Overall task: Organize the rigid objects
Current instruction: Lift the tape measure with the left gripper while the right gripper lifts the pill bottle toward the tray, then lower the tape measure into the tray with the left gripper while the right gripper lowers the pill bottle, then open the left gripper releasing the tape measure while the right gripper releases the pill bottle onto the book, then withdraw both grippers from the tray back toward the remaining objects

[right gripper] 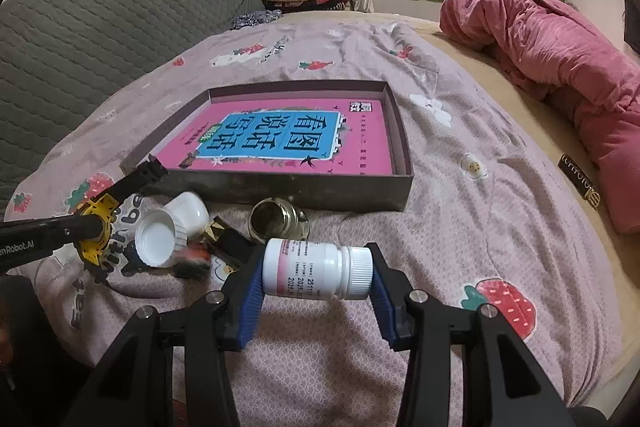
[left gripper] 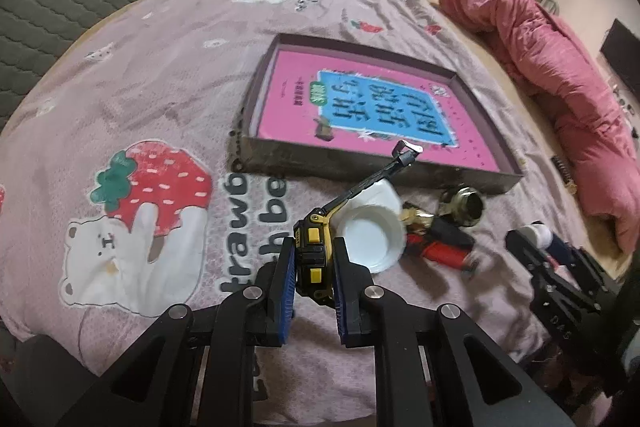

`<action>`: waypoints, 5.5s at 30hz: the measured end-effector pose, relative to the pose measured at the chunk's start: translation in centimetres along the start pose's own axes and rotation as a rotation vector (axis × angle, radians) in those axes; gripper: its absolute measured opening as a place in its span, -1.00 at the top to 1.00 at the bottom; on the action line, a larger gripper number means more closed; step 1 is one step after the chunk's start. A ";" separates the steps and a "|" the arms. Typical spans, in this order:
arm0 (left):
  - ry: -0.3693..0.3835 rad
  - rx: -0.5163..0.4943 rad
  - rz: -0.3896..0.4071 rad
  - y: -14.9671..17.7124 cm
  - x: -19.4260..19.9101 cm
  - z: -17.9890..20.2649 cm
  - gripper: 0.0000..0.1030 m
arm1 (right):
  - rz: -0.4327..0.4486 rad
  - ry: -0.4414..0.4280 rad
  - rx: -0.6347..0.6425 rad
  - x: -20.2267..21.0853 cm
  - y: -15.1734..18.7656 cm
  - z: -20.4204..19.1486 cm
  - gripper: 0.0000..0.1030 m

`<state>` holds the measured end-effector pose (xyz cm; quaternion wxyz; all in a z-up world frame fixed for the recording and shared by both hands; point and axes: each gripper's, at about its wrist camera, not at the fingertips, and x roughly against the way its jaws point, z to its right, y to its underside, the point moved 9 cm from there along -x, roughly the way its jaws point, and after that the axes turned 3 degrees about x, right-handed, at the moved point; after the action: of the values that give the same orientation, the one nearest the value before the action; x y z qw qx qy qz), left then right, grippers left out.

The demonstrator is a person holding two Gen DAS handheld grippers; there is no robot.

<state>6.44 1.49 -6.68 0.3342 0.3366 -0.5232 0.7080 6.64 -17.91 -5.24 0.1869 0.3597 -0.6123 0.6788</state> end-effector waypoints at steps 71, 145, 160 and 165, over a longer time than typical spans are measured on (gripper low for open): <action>-0.187 -0.038 -0.027 -10.0 -9.4 -0.8 0.68 | -0.094 0.121 0.036 -7.7 -6.4 2.7 0.08; -0.091 0.006 0.021 -9.7 -5.0 -0.3 -0.18 | -0.135 0.109 -0.030 -6.0 -6.4 3.6 -0.06; -0.047 -0.027 0.100 -10.6 -2.0 0.8 -0.41 | -0.087 0.097 -0.031 -4.1 -7.6 3.3 -0.12; -0.037 -0.025 0.117 -10.3 -0.9 0.8 -0.43 | -0.066 0.083 -0.032 -3.4 -7.9 3.0 -0.24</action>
<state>15.56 3.03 -1.93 0.2867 0.3144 -0.5568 0.7134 15.19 -18.77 -2.20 0.2403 0.3481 -0.6025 0.6768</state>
